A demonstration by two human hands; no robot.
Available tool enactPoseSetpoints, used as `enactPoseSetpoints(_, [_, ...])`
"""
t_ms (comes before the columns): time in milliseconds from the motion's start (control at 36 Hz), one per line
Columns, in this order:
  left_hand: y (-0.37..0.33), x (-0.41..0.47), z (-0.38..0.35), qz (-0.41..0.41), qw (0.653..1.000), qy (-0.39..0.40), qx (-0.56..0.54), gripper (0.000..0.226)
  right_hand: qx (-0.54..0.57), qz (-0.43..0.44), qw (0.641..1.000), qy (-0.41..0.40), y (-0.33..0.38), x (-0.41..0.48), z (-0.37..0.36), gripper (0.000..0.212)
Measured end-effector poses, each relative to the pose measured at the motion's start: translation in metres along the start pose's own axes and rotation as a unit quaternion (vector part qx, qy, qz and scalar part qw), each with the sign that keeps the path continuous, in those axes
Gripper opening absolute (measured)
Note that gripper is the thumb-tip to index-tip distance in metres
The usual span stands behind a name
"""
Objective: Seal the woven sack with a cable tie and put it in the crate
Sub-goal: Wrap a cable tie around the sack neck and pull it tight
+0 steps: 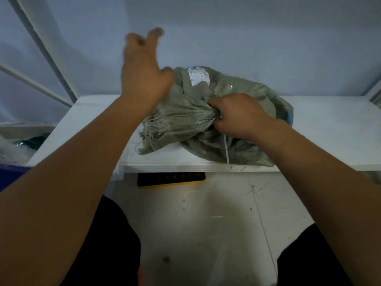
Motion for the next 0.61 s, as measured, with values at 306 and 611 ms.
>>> enactPoseSetpoints(306, [-0.032,-0.058,-0.101,-0.038,0.924,0.380,0.006,0.116,-0.054,-0.112,0.992,-0.019,-0.020,-0.005,0.016,0.069])
enactPoseSetpoints(611, [-0.035,-0.043,-0.102,-0.048,0.955,0.292,-0.033,0.047,-0.075,-0.057,0.993,-0.074,-0.013,-0.003,0.042,0.013])
Point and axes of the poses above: each hand's wrist, its own x-axis towards the middle knuckle, its own z-axis out of the back of the hand, y = z × x, the point moved 6 cm from there along x, towards the middle knuckle, and after that the axes turned 12 degrees about -x, right-handed, at the moved point
